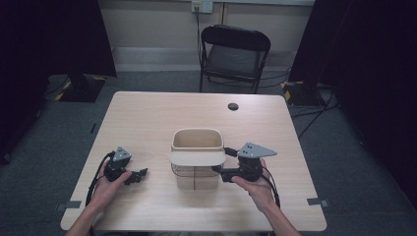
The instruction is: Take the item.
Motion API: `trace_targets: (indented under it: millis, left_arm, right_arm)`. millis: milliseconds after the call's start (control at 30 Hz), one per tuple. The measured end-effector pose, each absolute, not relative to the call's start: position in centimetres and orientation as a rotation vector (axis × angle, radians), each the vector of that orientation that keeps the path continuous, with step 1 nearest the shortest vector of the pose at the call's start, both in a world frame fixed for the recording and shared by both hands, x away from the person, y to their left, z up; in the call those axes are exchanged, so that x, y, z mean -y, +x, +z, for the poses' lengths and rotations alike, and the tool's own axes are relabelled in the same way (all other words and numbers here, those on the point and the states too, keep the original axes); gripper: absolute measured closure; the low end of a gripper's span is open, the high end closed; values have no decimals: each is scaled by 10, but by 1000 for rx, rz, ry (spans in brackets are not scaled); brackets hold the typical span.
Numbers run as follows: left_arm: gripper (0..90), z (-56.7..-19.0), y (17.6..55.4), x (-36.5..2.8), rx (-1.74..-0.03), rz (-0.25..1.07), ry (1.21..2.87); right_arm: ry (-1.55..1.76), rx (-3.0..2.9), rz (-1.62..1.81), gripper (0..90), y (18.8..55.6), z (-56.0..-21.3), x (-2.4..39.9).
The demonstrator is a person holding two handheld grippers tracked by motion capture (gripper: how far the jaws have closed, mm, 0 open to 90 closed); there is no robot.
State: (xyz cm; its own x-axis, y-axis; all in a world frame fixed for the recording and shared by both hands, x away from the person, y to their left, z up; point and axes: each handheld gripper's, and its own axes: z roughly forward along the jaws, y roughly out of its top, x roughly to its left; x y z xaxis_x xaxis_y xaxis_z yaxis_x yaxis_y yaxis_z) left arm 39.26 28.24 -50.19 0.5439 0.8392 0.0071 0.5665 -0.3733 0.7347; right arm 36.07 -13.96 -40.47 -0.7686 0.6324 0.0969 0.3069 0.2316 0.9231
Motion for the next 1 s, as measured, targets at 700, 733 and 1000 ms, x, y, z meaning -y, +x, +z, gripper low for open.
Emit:
trace_targets:
  millis: [700, 733, 1000]
  left_arm:
    - [117, -502, 393, -282, -1130, 502, 2085]
    - [117, -502, 393, -282, -1129, 502, 2086]
    - [117, -502, 393, -282, -1130, 503, 2086]
  right_arm:
    - [884, -2188, 1562, 282, 366, -404, 140]
    - [886, -2188, 1566, 294, 366, -404, 139]
    - [879, -2191, 1583, 317, 366, -404, 139]
